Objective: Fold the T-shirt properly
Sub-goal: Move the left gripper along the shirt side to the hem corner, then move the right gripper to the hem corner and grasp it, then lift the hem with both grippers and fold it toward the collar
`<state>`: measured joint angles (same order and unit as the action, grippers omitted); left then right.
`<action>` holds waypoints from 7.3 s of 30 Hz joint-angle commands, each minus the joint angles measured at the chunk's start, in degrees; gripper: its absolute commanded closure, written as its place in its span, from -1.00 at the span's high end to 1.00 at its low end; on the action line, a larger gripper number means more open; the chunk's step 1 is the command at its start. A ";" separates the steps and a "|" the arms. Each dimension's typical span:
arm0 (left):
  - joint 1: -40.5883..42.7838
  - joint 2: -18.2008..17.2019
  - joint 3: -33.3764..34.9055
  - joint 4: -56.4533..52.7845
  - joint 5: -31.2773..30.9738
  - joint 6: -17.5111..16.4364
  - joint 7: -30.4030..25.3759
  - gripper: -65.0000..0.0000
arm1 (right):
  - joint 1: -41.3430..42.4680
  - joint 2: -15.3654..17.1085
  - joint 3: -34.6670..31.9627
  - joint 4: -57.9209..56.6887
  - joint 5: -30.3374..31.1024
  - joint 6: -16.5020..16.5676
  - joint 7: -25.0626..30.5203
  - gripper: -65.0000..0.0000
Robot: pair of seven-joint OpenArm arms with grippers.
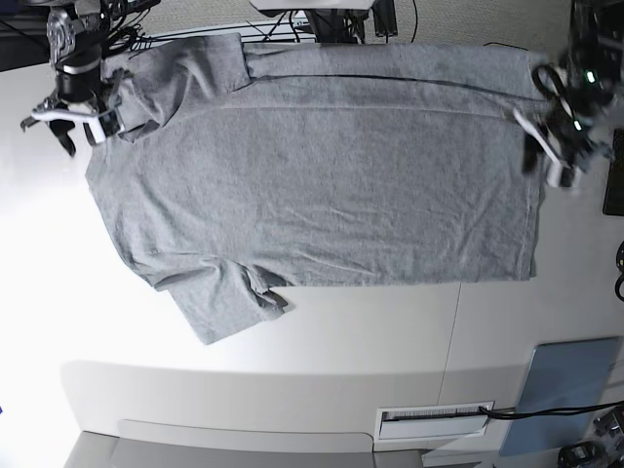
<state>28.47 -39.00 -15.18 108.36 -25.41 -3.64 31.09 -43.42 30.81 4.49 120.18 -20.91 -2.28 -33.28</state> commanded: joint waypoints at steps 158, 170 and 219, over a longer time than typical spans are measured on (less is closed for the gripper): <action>-56.98 9.70 9.01 -62.86 1.09 -15.85 6.21 -1.00 | 90.42 -17.09 -8.94 -82.01 22.43 29.00 -15.91 -1.00; -54.23 7.41 9.01 -56.33 -4.31 -19.52 10.49 -1.00 | 69.22 -11.23 -8.90 -37.48 26.05 22.99 -26.10 -1.00; -14.78 5.66 -12.00 -21.07 -17.66 -23.23 13.81 -1.00 | 20.90 -8.59 5.01 4.63 21.70 18.75 -31.26 -1.00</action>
<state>14.04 -31.92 -26.63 86.41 -42.72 -26.68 45.56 -22.72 21.41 8.95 123.72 1.76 17.08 -65.12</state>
